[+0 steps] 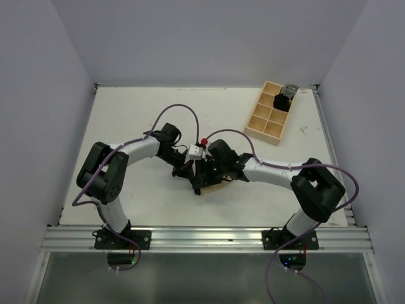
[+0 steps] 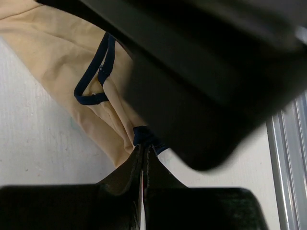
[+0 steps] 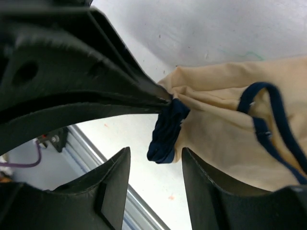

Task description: Roll the underwear

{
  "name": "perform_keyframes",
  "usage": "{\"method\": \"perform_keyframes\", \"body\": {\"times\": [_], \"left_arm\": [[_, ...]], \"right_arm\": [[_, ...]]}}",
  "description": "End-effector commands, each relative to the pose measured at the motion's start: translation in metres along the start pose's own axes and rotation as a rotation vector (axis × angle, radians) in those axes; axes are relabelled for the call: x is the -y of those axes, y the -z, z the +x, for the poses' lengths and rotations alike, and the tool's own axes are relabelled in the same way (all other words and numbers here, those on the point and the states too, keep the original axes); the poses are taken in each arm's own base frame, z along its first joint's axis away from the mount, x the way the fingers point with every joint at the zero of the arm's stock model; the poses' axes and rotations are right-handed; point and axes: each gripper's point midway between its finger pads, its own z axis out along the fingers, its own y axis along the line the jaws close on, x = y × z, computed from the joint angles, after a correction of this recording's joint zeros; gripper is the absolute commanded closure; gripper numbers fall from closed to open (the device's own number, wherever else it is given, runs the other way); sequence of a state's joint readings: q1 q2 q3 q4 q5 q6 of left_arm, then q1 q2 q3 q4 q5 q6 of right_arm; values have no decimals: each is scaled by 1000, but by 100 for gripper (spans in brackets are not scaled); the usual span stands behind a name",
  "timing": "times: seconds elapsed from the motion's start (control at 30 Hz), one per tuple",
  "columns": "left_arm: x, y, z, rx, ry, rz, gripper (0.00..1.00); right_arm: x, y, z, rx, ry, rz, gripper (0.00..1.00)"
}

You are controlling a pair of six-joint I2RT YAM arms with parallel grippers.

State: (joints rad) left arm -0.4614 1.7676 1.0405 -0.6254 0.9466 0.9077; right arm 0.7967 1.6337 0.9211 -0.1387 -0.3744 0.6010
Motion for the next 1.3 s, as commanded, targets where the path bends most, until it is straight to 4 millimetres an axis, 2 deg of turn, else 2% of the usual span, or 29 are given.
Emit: {"method": "perform_keyframes", "body": {"times": [0.0,0.07,0.27,0.43,0.53,0.63,0.73,0.9,1.1,1.27], "left_arm": [[-7,0,-15,19,9,5,100],[-9,1,-18,21,23,8,100],[-10,0,-19,14,54,14,100],[-9,2,-20,13,62,10,100],[-10,2,-20,13,68,7,100],[-9,2,-19,9,68,5,100],[-9,2,-19,9,67,3,100],[-11,1,-19,13,75,3,100],[-15,0,-20,12,87,2,100],[-14,-1,-19,10,108,5,100]], "right_arm": [[12,1,-4,91,6,148,49],[8,1,-3,114,13,169,49],[13,-2,-5,168,52,283,49],[4,-6,-7,208,101,316,49],[-3,-6,-5,237,109,304,50],[-2,-4,-1,256,97,319,50],[-3,5,-3,299,87,315,50],[-16,16,-2,338,115,222,50],[-13,20,13,332,151,192,47],[-8,18,7,346,208,251,43]]}}
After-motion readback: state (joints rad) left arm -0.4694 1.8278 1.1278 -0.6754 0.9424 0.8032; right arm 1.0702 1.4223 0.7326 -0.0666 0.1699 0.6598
